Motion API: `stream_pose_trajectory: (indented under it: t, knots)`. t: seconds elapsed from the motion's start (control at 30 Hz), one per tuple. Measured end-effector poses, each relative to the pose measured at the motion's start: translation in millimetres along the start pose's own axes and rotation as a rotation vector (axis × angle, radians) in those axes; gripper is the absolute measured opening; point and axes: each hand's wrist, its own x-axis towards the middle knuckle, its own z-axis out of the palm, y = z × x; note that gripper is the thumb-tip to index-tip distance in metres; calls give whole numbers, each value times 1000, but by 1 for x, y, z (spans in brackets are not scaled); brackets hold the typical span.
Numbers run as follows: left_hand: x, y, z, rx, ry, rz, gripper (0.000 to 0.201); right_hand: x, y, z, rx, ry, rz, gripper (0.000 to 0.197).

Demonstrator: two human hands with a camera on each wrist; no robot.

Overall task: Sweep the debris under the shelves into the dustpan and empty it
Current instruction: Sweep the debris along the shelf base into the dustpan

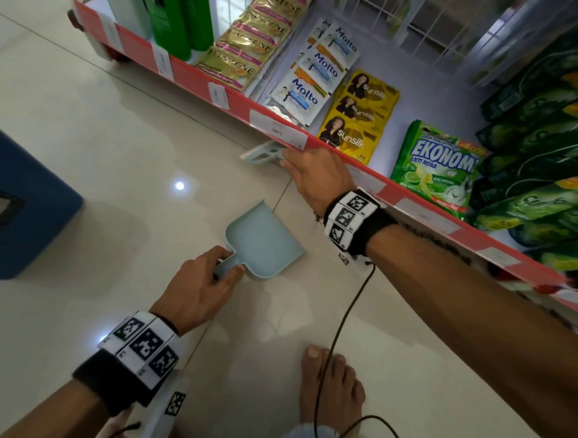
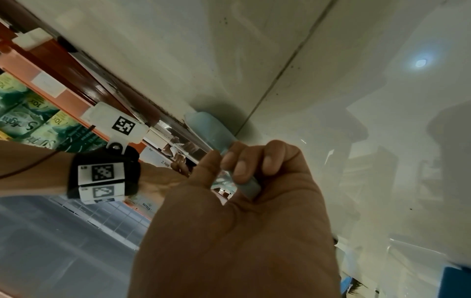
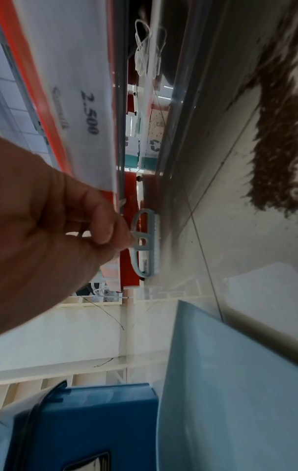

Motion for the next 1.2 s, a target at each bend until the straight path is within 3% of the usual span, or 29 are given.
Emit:
stream_pose_trajectory:
  t: [0.1,0.23,0.37,0.53,0.7,0.8,1.0,1.1,1.2]
  knots:
    - [-5,-1,-5,-3,18,-24,14,0,7,1,-96,-128,16,30]
    - [-14,-5,-18,-15,55,-62,17,-31,31,-22,-184,-294,-90,28]
    - [-23,-9,-24,-38,84,-99,16,-29,23,-47,-40,-191,-174,33]
    - [-34,-8,-26,-67,87,-131,19,43,-49,-39,116,0,-299,34]
    - [-50,-12,-30,-69,105,-177,19,93,-99,-12,102,-90,-345,30]
    - [-61,-16,-35,-70,123,-191,19,69,-79,-4,55,-207,-395,29]
    - [-72,-27,-43,-83,168,-238,25,-2,19,-31,-38,-336,-381,32]
    - [-69,-26,-46,-79,164,-236,26,7,17,-47,-21,-280,-370,39]
    - [-62,-21,-46,-80,157,-214,24,40,-23,-48,126,-143,-423,34]
